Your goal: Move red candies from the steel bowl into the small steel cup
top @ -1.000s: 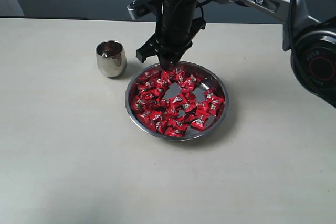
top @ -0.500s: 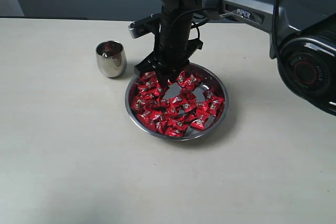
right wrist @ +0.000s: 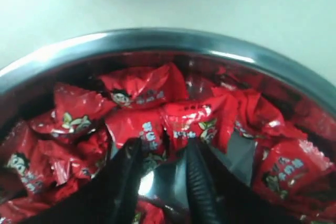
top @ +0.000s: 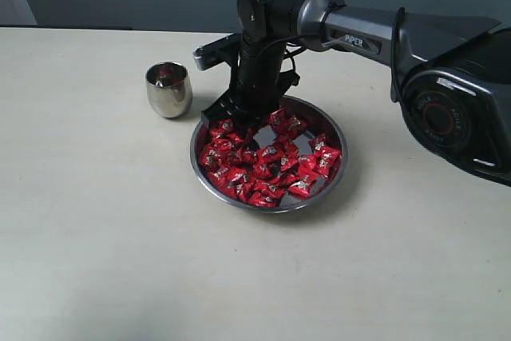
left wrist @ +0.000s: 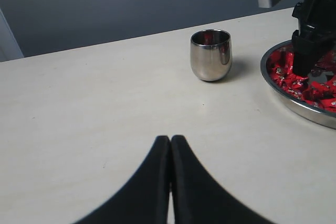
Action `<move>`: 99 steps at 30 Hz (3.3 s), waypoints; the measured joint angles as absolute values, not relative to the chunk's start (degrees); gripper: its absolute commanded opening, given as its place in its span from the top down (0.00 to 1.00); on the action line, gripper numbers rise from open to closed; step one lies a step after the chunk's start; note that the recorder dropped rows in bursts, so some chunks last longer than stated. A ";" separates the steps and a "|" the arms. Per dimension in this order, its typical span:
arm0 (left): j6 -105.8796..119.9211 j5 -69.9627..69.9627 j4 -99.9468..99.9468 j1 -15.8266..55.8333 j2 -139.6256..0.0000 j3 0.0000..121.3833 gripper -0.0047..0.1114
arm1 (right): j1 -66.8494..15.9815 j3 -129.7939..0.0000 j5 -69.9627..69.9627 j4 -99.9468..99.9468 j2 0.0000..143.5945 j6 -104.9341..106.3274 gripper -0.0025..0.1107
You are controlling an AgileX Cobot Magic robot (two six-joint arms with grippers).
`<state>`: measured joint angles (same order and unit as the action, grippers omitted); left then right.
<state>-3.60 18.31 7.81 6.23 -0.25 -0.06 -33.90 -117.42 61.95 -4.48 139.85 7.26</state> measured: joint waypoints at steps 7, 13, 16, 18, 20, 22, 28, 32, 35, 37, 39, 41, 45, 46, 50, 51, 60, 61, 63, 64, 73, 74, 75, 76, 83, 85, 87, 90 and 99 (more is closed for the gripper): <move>-3.60 18.31 7.81 6.23 -0.25 -0.06 0.96 | -33.90 -117.42 61.39 -3.86 139.85 8.03 0.71; -3.60 18.31 7.81 6.23 -0.25 -0.06 0.96 | -33.90 -117.42 62.09 -3.74 139.85 8.37 0.80; -3.60 18.31 7.81 6.23 -0.25 -0.06 0.96 | -33.90 -117.42 62.23 -3.64 139.85 8.50 0.98; -3.60 18.31 7.81 6.23 -0.25 -0.06 0.96 | -33.90 -117.42 62.49 -3.64 139.85 8.50 0.98; -3.60 18.31 7.81 6.23 -0.25 -0.06 0.96 | -33.90 -117.42 62.87 -3.64 139.85 8.50 0.98; -3.60 18.31 7.81 6.23 -0.25 -0.06 0.96 | -33.90 -117.42 63.70 -3.64 139.85 8.50 0.98; -3.60 18.31 7.81 6.23 -0.25 -0.06 0.96 | -33.90 -117.39 65.69 -3.64 139.38 8.50 0.98; -3.60 18.31 7.81 6.23 -0.25 -0.06 0.96 | -33.90 -117.29 66.33 -3.64 137.48 9.23 0.96; -3.60 18.31 7.81 6.23 -0.25 -0.06 0.96 | -33.90 -117.29 67.47 -4.77 136.77 11.68 0.81; -3.60 18.31 7.81 6.23 -0.25 -0.06 0.96 | -33.90 -117.29 68.97 -8.37 136.77 14.88 0.60; -3.60 18.31 7.81 6.23 -0.25 -0.06 0.96 | -33.90 -117.29 68.78 -10.68 136.77 16.24 0.55; -3.60 18.31 7.81 6.23 -0.25 -0.06 0.96 | -33.90 -117.29 67.79 -11.20 137.04 16.70 0.55; -3.60 18.31 7.81 6.23 -0.25 -0.06 0.96 | -33.90 -117.29 67.22 -9.48 139.15 16.70 0.55; -3.60 18.31 7.81 6.23 -0.25 -0.06 0.96 | -33.90 -117.29 66.92 -9.20 139.54 16.70 0.55; -3.60 18.31 7.81 6.23 -0.25 -0.06 0.96 | -33.90 -117.29 65.88 -8.98 139.67 16.57 0.78; -3.60 18.31 7.81 6.23 -0.25 -0.06 0.96 | -33.90 -117.29 65.88 -8.99 139.67 16.57 0.86; -3.60 18.31 7.81 6.23 -0.25 -0.06 0.96 | -33.90 -117.29 66.50 -8.61 139.67 15.85 0.98; -3.60 18.31 7.81 6.23 -0.25 -0.06 0.96 | -33.90 -117.29 66.61 -8.51 139.67 15.85 0.98; -3.60 18.31 7.81 6.23 -0.25 -0.06 0.96 | -33.90 -117.29 66.61 -8.51 139.67 15.85 0.98; -3.60 18.31 7.81 6.23 -0.25 -0.06 0.96 | -33.90 -117.29 66.64 -8.51 139.67 15.85 0.98; -3.60 18.31 7.81 6.23 -0.25 -0.06 0.96 | -33.90 -117.26 69.23 -8.18 136.84 15.45 0.93; -3.60 18.31 7.81 6.23 -0.25 -0.06 0.96 | -33.90 -117.26 69.35 -8.18 136.32 15.45 0.89; -3.60 18.31 7.81 6.23 -0.25 -0.06 0.96 | -33.90 -117.26 69.35 -8.18 136.00 15.45 0.82; -3.60 18.31 7.81 6.23 -0.25 -0.06 0.96 | -33.90 -117.26 69.45 -8.18 135.88 15.33 0.75; -3.60 18.31 7.81 6.23 -0.25 -0.06 0.96 | -33.90 -117.26 69.62 -8.18 135.77 15.41 0.56; -3.60 18.31 7.81 6.23 -0.25 -0.06 0.96 | -33.90 -117.26 69.72 -8.18 135.77 15.25 0.59; -3.60 18.31 7.81 6.23 -0.25 -0.06 0.96 | -33.90 -117.26 69.72 -8.18 135.77 14.76 0.60; -3.60 18.31 7.81 6.23 -0.25 -0.06 0.96 | -33.90 -117.04 69.72 -8.18 135.77 13.82 0.60; -3.60 18.31 7.81 6.23 -0.25 -0.06 0.96 | -33.90 -110.20 69.83 -7.23 135.77 12.92 0.60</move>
<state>-3.60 18.31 7.81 6.23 -0.25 -0.06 -33.90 -110.20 69.83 -7.23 135.77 12.92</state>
